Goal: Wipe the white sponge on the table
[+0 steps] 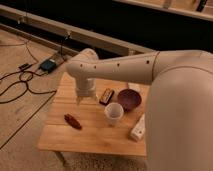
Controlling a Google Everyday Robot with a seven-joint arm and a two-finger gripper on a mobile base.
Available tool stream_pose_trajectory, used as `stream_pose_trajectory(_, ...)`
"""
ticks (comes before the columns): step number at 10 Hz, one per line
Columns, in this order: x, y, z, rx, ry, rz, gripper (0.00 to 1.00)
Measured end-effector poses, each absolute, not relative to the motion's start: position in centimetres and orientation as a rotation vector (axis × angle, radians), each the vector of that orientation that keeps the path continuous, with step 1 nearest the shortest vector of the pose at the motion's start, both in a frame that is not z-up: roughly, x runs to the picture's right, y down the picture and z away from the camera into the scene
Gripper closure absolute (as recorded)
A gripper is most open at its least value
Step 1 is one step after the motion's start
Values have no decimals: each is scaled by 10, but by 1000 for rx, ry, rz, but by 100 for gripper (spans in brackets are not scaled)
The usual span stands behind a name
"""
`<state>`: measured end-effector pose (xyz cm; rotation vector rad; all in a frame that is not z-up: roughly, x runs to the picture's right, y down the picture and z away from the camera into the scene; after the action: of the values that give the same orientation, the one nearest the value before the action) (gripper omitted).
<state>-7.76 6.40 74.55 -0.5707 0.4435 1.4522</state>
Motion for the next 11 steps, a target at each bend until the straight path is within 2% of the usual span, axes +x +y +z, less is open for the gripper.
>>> stream_pose_trajectory(6,-6,14,847,-534,405,1478,35)
stream_pose_trajectory(11,52,-10,908,-521,413,1530,35)
